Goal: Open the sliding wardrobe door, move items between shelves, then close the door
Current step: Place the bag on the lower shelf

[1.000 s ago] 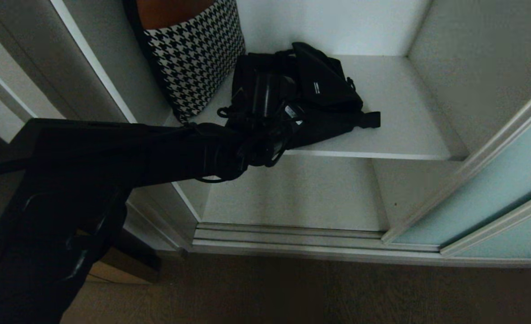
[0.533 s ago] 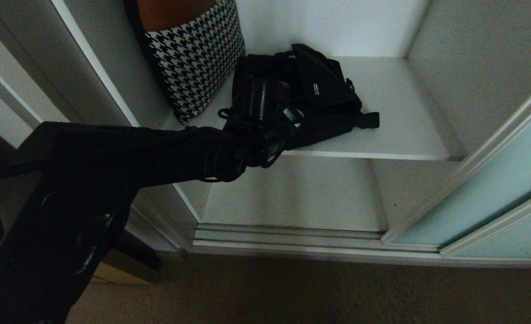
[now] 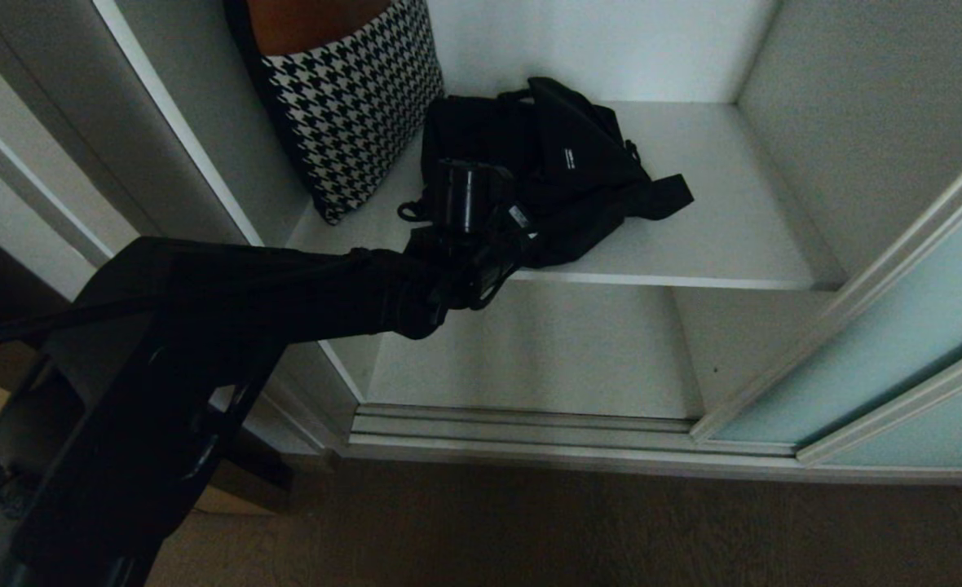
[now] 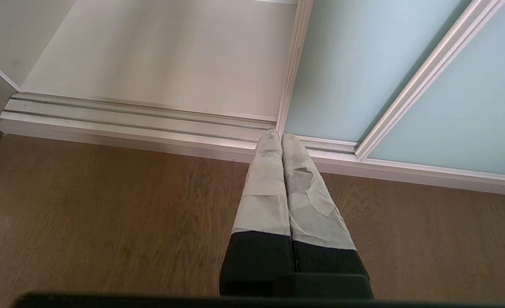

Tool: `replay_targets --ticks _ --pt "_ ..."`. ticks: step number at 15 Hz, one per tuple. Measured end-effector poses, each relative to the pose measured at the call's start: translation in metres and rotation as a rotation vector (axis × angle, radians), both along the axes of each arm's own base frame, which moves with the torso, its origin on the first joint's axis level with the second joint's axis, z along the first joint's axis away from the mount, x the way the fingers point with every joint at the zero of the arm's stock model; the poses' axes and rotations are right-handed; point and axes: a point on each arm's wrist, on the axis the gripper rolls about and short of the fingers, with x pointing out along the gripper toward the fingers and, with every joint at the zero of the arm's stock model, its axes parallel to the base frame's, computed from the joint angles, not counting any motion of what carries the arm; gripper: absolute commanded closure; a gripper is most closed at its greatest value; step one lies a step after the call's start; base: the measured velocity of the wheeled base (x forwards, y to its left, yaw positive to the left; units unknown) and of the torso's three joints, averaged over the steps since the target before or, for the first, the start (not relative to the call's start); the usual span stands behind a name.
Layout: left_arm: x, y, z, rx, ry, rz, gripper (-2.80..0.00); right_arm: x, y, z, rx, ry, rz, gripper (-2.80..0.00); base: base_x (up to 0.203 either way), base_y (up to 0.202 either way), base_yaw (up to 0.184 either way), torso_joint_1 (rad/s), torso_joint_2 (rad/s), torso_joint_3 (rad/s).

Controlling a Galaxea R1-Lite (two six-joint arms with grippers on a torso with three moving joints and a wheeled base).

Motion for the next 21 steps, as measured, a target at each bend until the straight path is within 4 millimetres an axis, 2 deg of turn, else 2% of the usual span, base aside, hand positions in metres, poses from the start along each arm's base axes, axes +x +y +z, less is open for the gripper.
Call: replay_targets --ticks 3,6,9,14,21 --pt "-0.004 0.002 0.008 0.006 -0.010 -0.002 0.00 0.000 0.000 0.000 0.000 0.000 0.000 0.00 0.000 0.000 0.000 0.000 0.00 0.000" --pt "-0.021 0.009 0.034 0.014 -0.011 0.014 0.00 0.000 0.000 0.000 0.000 0.000 0.000 0.00 0.000 0.000 0.000 0.011 0.00 0.000" --pt "-0.046 0.019 0.062 0.049 0.011 0.039 0.00 0.000 0.000 0.000 0.000 0.000 0.000 0.00 0.000 0.000 0.000 0.000 0.00 0.000" --pt "-0.093 0.026 0.103 0.261 -0.060 0.090 0.00 0.000 0.000 0.000 0.000 0.000 0.000 0.00 0.000 0.000 0.000 0.000 0.00 0.000" --pt "-0.150 0.053 0.126 0.414 -0.115 0.046 0.00 0.000 0.000 0.000 0.000 0.000 0.000 0.00 0.000 0.000 0.000 0.000 0.00 0.000"
